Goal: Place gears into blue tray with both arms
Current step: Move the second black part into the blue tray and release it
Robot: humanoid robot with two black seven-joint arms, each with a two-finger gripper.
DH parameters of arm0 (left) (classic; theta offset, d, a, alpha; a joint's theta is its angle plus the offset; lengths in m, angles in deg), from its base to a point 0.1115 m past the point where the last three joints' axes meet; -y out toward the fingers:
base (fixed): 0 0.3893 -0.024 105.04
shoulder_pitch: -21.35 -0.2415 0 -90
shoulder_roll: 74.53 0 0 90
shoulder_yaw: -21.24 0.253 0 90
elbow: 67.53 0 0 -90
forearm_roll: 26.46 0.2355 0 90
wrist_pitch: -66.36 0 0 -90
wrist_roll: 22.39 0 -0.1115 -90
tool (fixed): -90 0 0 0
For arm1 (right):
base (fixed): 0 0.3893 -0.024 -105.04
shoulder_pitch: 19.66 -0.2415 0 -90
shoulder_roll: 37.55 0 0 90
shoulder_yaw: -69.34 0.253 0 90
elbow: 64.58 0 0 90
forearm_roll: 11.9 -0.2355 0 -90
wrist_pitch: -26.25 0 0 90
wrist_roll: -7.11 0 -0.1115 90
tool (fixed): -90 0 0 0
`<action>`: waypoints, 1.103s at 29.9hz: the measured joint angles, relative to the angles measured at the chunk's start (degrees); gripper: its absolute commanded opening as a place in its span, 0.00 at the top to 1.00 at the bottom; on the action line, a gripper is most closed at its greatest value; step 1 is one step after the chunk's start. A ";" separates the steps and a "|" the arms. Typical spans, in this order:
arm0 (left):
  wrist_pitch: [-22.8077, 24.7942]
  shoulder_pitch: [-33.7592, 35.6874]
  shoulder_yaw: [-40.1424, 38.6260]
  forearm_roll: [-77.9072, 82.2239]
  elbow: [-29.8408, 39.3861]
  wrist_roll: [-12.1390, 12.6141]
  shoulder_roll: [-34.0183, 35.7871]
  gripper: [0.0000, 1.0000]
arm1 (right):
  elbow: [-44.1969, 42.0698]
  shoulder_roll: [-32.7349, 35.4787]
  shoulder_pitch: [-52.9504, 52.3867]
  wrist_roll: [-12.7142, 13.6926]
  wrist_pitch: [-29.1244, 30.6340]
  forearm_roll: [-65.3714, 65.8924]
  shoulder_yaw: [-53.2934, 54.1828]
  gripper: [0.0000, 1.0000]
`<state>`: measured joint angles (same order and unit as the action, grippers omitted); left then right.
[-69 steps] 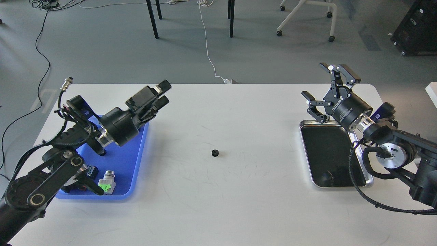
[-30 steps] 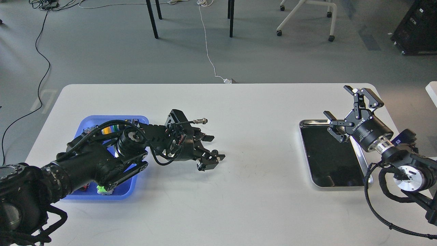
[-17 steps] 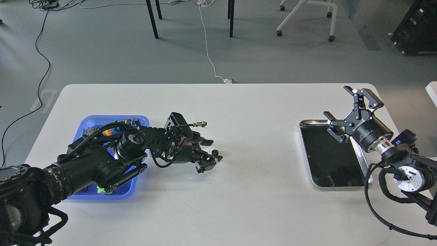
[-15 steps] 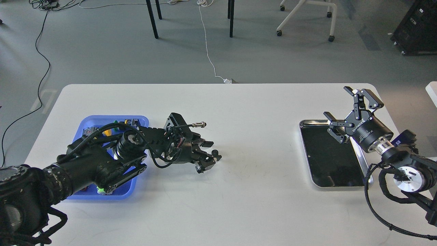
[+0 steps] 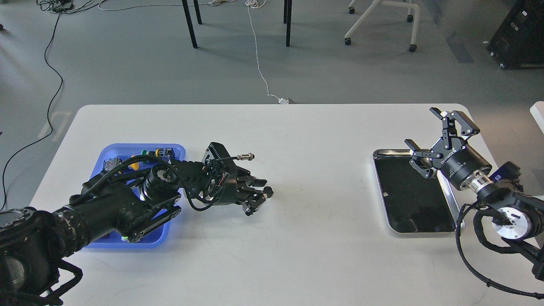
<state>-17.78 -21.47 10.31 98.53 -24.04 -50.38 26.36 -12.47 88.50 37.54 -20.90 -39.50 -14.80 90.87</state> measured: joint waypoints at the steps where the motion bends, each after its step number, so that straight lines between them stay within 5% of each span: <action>1: -0.04 0.03 -0.01 0.00 0.00 0.00 -0.02 0.81 | 0.00 0.01 0.01 0.00 0.00 0.00 0.00 0.03; 10: -2.03 0.99 -0.59 0.03 2.53 -0.07 1.65 0.82 | 0.98 0.08 0.02 0.00 0.00 0.00 0.05 0.03; 24: -2.87 -0.24 -2.12 0.02 20.90 -0.02 34.40 0.80 | 1.76 -1.31 -0.17 0.00 -0.11 0.26 -0.02 0.03; 33: -3.07 -6.84 -2.93 0.01 19.99 -0.02 37.97 0.78 | 1.59 -1.85 -0.33 0.00 -0.14 0.26 -0.03 0.03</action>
<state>-20.85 -28.31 7.38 98.54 -4.06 -50.40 64.33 -10.88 86.65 37.21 -20.90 -39.64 -14.53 90.85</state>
